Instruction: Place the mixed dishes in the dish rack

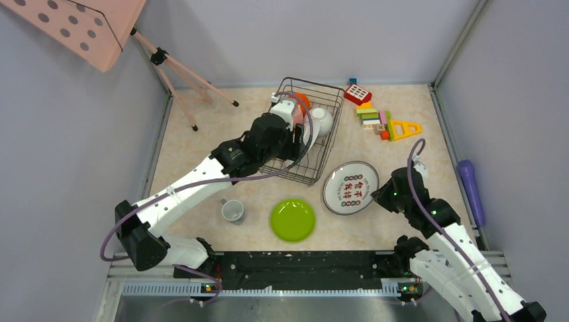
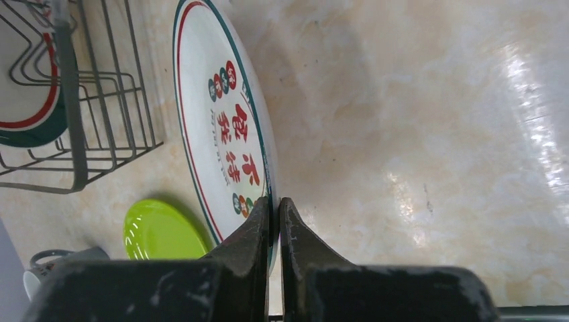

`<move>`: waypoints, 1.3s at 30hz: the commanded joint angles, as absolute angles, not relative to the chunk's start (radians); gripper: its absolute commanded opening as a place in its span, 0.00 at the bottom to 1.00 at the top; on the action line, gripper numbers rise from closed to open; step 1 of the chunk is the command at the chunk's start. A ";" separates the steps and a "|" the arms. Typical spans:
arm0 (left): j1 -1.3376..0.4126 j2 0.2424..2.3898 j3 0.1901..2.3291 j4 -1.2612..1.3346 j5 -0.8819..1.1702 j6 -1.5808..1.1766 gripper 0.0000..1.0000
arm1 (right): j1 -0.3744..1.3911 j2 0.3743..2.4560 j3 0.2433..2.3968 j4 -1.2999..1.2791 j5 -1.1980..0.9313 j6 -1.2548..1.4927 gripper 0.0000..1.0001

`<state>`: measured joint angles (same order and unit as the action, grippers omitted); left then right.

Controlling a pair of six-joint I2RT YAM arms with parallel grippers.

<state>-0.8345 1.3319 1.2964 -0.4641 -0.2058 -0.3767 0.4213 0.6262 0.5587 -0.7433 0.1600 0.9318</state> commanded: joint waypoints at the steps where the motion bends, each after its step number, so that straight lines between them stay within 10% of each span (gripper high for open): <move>1: -0.841 1.440 1.422 -0.522 -0.282 -0.329 0.54 | 0.423 0.565 0.699 -0.845 0.284 0.879 0.00; 19: -0.726 1.705 1.538 -0.352 0.188 -0.500 0.54 | 0.424 0.476 0.833 -0.875 0.398 0.839 0.00; 39: -0.739 1.628 1.536 -0.486 -0.322 -0.345 0.71 | 0.424 0.530 0.874 -0.758 0.342 0.803 0.00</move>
<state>-0.7036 1.7161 1.5078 -0.5011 -0.2432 -0.4046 0.4217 0.5186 0.7963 -0.8787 0.3450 0.8181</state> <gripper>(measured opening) 0.679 0.018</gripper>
